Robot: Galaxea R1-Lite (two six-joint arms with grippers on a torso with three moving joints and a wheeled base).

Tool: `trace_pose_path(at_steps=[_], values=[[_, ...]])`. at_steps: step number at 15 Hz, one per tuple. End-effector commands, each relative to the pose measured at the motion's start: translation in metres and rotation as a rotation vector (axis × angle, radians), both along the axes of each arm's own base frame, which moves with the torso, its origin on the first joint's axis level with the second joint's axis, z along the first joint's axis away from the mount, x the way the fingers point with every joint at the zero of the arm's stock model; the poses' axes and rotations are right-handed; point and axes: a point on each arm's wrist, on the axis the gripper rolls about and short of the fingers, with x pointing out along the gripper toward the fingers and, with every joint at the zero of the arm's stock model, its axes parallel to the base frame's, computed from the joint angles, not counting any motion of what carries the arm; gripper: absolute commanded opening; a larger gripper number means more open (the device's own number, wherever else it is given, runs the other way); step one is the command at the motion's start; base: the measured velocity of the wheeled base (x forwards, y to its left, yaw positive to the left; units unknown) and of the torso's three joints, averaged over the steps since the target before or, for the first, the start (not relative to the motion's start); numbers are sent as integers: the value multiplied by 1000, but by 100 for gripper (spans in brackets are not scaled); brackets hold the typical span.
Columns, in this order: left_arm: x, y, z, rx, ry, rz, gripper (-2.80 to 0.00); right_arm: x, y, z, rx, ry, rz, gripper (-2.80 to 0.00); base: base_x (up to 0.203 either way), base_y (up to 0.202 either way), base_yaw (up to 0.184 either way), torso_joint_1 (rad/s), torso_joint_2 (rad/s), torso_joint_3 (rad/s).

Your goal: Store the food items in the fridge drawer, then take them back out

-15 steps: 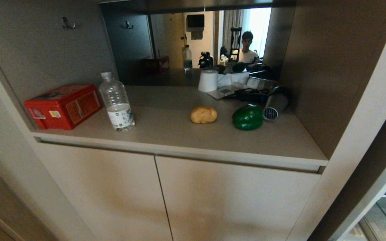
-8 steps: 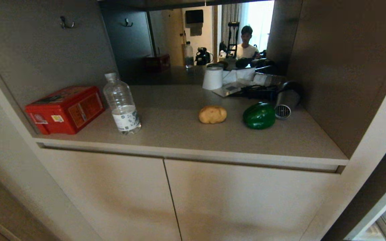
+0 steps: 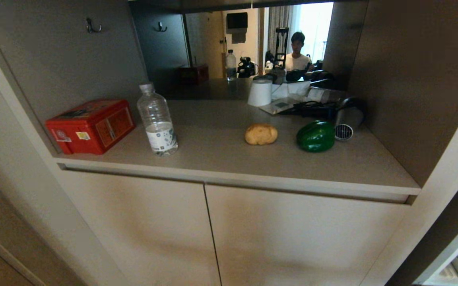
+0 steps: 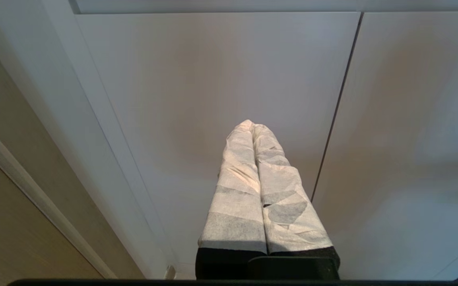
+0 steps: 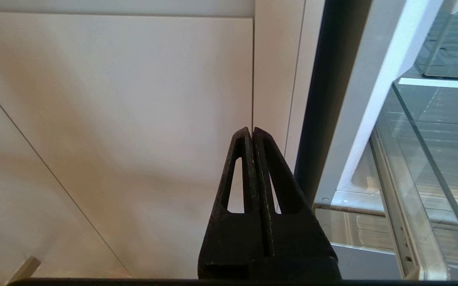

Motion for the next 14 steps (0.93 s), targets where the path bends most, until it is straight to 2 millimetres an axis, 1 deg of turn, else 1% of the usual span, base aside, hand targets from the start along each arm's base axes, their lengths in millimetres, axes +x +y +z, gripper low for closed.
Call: trace_pose_path(at_steps=[1, 7, 8, 9, 11, 12, 14], values=[[1, 0, -3, -1, 8, 1, -280, 0, 0, 0, 2, -1, 2, -280, 0, 0, 0, 0, 0, 0], [1, 0, -3, 0, 10, 0, -280, 0, 0, 0, 0, 1, 2, -280, 0, 0, 0, 0, 0, 0], [1, 0, -3, 1, 10, 0, -280, 0, 0, 1, -23, -5, 7, -280, 0, 0, 0, 0, 0, 0], [1, 0, -3, 1, 11, 1, -280, -2, 0, 8, -49, -36, 13, -280, 0, 0, 0, 0, 0, 0], [1, 0, -3, 4, 13, 3, -280, -13, 1, 48, -84, -129, 47, -280, 0, 0, 0, 0, 0, 0], [1, 0, -3, 5, 13, 1, -280, -13, 2, 66, -90, -124, 78, -280, 0, 0, 0, 0, 0, 0], [1, 0, -3, 7, 11, 1, -280, -2, 4, 104, -93, -89, 191, -280, 0, 0, 0, 0, 0, 0]])
